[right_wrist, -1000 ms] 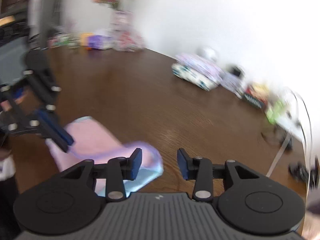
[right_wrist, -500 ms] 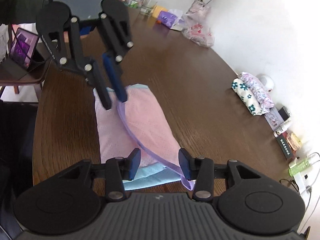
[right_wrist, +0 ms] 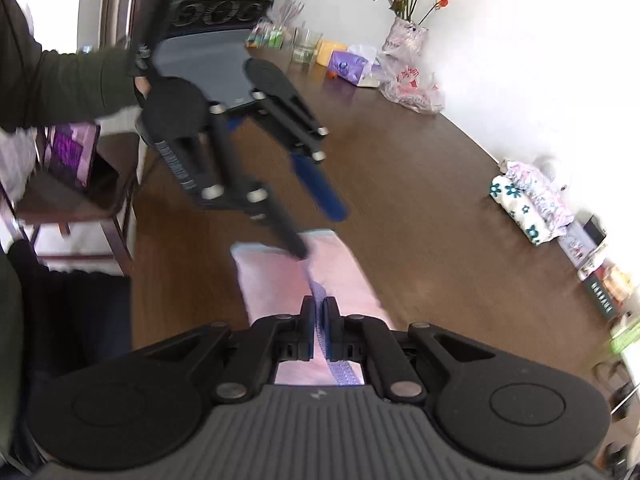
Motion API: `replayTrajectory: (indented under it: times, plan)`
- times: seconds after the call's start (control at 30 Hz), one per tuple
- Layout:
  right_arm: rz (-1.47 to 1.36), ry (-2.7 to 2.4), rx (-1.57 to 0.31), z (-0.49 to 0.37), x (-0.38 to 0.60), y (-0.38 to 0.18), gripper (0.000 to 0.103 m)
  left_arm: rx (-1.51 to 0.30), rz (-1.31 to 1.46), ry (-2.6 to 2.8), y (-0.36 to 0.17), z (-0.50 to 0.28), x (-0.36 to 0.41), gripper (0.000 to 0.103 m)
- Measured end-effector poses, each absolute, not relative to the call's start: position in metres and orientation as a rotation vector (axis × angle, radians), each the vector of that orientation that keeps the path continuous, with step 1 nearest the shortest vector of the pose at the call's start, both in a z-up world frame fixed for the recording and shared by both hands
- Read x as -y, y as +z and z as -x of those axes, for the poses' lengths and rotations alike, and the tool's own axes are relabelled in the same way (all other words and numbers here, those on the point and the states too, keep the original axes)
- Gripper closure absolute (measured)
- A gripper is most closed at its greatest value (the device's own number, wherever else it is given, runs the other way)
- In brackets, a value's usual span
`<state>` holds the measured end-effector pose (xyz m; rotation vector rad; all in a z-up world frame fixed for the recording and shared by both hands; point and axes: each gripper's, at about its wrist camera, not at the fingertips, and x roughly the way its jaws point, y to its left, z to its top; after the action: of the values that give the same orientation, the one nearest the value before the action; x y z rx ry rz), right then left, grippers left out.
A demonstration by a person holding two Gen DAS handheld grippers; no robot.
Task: Fold clothes
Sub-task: 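Fold the bundle over with the left gripper toward the right gripper and flatten it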
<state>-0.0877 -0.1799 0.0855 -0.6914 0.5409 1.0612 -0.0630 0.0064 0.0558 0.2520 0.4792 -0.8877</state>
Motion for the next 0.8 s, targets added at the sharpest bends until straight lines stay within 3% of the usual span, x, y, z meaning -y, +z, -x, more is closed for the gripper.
replayTrajectory:
  times: [0.1, 0.4, 0.47, 0.5, 0.67, 0.8]
  plan:
    - [0.662, 1.026, -0.566, 0.1, 0.169, 0.07, 0.099, -0.481, -0.235, -0.877, 0.057, 0.063, -0.005, 0.059]
    - [0.616, 0.926, -0.591, 0.117, 0.174, 0.038, 0.092, -0.6, -0.194, -0.875, 0.034, 0.053, 0.011, 0.062]
    - [0.589, 0.885, -0.614, 0.117, 0.181, 0.04, 0.074, -0.616, -0.224, -0.865, 0.022, 0.059, 0.013, 0.062]
    - [0.563, 0.866, -0.624, 0.118, 0.185, 0.043, 0.073, -0.609, -0.219, -0.858, 0.018, 0.062, 0.013, 0.062]
    - [0.201, 0.754, -0.558, 0.1, 0.211, 0.078, 0.07, -0.635, -0.159, -0.834, 0.012, 0.059, 0.0, 0.056]
    - [0.016, 0.587, -0.659, 0.06, 0.201, 0.053, 0.07, -0.677, -0.116, -0.79, 0.008, 0.052, -0.01, 0.051]
